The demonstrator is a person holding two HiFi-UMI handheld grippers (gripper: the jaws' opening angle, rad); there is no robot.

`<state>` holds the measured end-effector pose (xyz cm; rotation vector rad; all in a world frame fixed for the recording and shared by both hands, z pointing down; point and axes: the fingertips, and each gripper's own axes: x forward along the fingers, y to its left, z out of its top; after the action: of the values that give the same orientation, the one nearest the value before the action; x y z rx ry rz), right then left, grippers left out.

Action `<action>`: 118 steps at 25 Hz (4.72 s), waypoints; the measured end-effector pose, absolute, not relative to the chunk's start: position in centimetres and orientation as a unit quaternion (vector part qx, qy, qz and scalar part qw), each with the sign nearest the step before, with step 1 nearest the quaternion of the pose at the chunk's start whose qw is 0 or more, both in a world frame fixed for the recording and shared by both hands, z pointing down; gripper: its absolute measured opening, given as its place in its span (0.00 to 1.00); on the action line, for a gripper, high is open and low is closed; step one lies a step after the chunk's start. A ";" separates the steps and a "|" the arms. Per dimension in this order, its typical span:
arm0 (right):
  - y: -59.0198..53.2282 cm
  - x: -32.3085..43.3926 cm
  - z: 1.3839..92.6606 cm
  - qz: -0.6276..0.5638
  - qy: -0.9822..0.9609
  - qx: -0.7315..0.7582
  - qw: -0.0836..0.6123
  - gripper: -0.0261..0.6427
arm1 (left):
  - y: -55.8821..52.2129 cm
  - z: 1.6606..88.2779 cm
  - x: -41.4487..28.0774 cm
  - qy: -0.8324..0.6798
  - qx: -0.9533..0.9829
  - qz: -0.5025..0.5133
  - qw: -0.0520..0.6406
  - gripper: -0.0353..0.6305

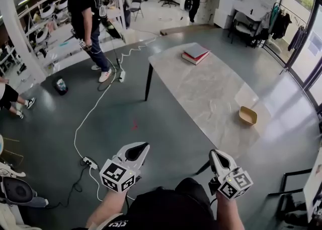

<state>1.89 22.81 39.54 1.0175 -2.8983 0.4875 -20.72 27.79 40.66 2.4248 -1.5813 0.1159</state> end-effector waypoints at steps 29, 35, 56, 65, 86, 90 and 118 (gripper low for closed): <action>-2.9 6.1 44.8 0.197 -0.918 0.340 0.060 0.04 | -0.7 40.6 -14.9 -0.473 0.867 0.064 0.140 0.05; -6.8 9.1 47.6 0.207 -0.907 0.358 0.078 0.04 | -6.5 42.1 -10.0 -0.430 0.888 0.072 0.146 0.05; -14.2 10.0 60.0 0.193 -0.878 0.322 0.297 0.10 | -22.4 48.0 -1.0 -0.292 0.934 0.105 0.179 0.05; -14.2 9.6 68.6 0.154 -0.852 0.220 0.450 0.18 | -25.1 51.3 0.4 -0.260 0.935 0.113 0.214 0.05; -12.3 11.2 75.7 0.074 -0.774 0.043 0.627 0.17 | -28.0 54.9 -0.4 -0.219 0.934 0.109 0.261 0.05; -12.1 11.4 76.3 0.076 -0.768 0.033 0.635 0.11 | -28.0 54.7 0.4 -0.205 0.937 0.107 0.261 0.05; -16.0 13.9 65.4 0.251 -0.822 0.353 0.369 0.06 | -28.5 52.6 3.8 -0.142 0.950 0.121 0.250 0.05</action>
<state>13.94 -15.96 65.38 0.9068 -2.1100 0.6443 3.80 -28.54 52.57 2.5861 -0.3857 0.3300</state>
